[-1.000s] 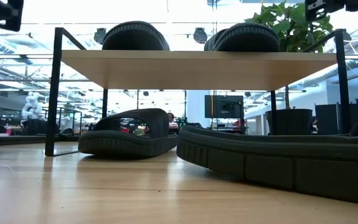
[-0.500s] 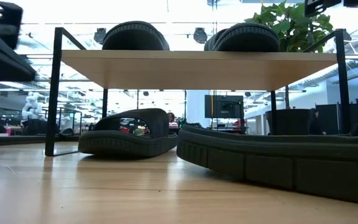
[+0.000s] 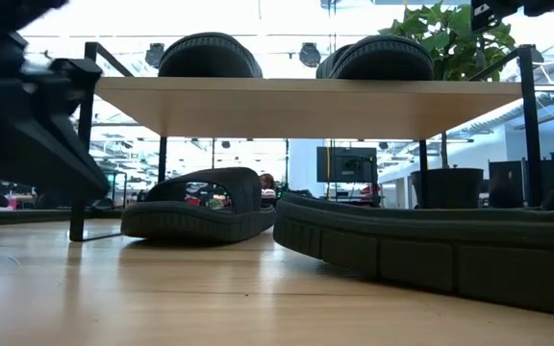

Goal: Pick and place slides into the shelf
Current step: Adjust the shelf, then move the black slipper under the shelf

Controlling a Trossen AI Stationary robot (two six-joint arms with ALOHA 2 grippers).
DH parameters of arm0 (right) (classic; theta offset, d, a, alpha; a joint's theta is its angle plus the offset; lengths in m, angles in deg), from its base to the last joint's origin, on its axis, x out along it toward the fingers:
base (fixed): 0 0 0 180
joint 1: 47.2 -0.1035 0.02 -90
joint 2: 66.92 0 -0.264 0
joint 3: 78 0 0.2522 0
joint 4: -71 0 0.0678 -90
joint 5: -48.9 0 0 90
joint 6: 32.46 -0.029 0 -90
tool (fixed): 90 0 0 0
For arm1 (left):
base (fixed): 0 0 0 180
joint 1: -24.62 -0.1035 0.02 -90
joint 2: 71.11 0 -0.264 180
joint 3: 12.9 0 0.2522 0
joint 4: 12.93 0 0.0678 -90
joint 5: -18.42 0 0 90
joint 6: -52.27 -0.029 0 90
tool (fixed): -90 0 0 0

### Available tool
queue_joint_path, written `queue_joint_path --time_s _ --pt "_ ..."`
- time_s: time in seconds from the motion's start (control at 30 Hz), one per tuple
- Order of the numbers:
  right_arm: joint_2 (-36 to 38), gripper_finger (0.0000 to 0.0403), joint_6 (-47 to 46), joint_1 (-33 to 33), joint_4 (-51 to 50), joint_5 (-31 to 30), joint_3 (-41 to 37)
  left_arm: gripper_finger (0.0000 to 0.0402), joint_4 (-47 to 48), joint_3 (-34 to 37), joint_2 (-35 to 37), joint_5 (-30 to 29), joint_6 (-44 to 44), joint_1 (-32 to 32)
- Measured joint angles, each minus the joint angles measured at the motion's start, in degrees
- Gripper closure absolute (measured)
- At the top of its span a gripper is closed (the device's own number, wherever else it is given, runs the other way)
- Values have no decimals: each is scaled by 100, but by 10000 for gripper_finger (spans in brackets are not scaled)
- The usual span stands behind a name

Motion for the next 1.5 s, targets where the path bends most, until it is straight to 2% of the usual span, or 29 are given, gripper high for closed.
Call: queue_joint_path --time_s 0.37,0.77,0.87,0.97,1.1,1.2,1.4,1.5 --pt "0 403 -66 0 -2 4 0 401 -1 0 0 606 -59 -496" --pt "0 403 -109 0 -20 31 -2 401 -25 4 0 773 -166 -844" --pt "-2 403 -114 0 -66 221 -4 401 -62 7 0 840 -225 -847" --pt "0 403 -137 0 -61 596 -4 401 -326 9 0 1151 -674 -743" --pt "87 403 -173 -4 -119 623 -4 401 -949 9 51 1294 -1597 -430" --pt "180 403 -144 -4 -157 638 -4 401 -1190 5 249 1294 -1923 -243" --pt "371 403 194 -7 -83 1649 -7 401 -1013 4 946 1261 -2493 87" --pt "420 403 24 -13 -220 1620 -7 401 -989 30 1255 1192 -2691 191"
